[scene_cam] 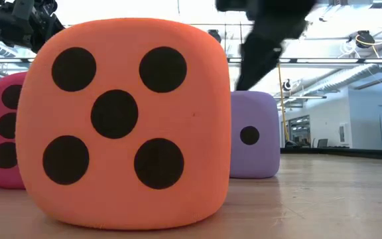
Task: Pick & Place Dice
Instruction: Put the big purple dice into the green bin
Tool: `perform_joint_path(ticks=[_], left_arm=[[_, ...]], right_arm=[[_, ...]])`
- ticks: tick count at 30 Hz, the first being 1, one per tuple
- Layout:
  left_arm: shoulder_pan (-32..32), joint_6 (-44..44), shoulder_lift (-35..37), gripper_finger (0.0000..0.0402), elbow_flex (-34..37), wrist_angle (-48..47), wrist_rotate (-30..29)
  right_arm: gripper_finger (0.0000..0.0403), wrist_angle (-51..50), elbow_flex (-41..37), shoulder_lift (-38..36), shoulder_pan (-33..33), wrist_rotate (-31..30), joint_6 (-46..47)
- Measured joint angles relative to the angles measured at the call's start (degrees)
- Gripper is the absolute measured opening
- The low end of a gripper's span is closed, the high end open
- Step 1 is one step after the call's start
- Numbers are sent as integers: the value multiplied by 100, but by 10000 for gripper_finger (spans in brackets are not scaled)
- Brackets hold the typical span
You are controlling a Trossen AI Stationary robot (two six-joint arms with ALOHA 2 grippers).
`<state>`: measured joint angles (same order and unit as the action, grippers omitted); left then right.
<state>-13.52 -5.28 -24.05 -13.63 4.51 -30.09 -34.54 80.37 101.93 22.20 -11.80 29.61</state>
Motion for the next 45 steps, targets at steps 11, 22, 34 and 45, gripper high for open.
perform_joint_path(ticks=[11, 22, 34, 45], left_arm=[[0, -91, 0, 28, 0, 0, 7], [0, -94, 0, 28, 0, -2, 9], [0, -78, 0, 28, 0, -2, 15], [0, -76, 0, 28, 0, -2, 17]], right_arm=[[400, -585, 342, 429, -195, 430, 334], [400, -609, 340, 732, -195, 800, -192], [400, -600, 259, 740, -233, 914, -1055], [392, -304, -52, 736, -342, 1111, -1415]])
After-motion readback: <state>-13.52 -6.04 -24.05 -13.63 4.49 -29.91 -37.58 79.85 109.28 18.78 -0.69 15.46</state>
